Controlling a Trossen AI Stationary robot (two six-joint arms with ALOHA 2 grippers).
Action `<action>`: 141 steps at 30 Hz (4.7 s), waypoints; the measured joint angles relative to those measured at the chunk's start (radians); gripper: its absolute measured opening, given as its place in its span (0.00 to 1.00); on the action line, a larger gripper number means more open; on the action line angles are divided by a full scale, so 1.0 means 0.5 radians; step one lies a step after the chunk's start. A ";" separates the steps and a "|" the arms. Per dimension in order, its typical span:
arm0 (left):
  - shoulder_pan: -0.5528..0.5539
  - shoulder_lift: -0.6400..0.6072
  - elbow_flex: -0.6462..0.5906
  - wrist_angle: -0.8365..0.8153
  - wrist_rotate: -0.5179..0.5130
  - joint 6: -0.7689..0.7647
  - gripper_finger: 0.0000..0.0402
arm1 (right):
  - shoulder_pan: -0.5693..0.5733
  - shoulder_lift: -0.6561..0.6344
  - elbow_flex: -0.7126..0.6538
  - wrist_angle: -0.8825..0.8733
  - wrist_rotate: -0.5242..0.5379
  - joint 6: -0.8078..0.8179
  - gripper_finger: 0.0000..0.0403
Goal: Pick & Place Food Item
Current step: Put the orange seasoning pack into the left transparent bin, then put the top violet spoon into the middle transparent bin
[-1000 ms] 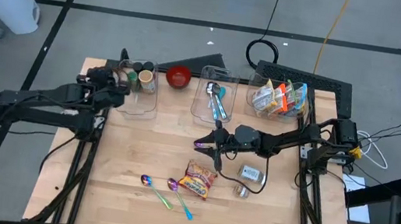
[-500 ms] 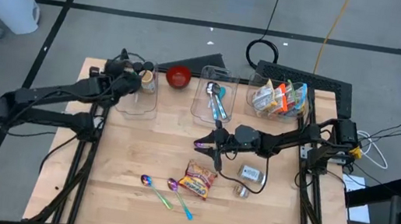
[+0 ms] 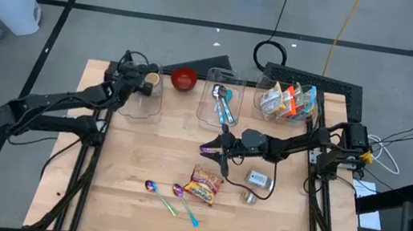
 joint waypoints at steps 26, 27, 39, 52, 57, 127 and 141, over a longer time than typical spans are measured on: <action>0.278 0.000 -0.121 0.041 0.191 -0.149 0.05 | -0.005 0.000 0.000 -0.030 0.105 -0.016 0.32; 0.279 0.000 -0.121 0.037 0.191 -0.149 0.05 | -0.005 0.000 0.000 -0.030 0.105 -0.016 0.32; 0.278 0.001 -0.120 0.007 0.195 -0.141 0.16 | -0.005 0.000 0.000 -0.031 0.105 -0.002 0.32; 0.278 -0.096 -0.119 0.101 0.199 -0.125 0.40 | -0.005 0.000 0.000 -0.031 0.104 -0.002 0.32; 0.275 -0.275 -0.119 0.191 0.355 -0.069 0.41 | -0.011 0.000 0.000 -0.030 0.105 -0.067 0.32; -1.071 0.414 -0.118 1.578 2.344 0.589 0.41 | -0.038 0.310 0.297 -1.253 0.516 -0.309 0.32; -1.326 0.414 -0.118 1.617 2.078 0.479 0.41 | -0.024 0.331 0.298 -1.361 0.514 -0.084 0.02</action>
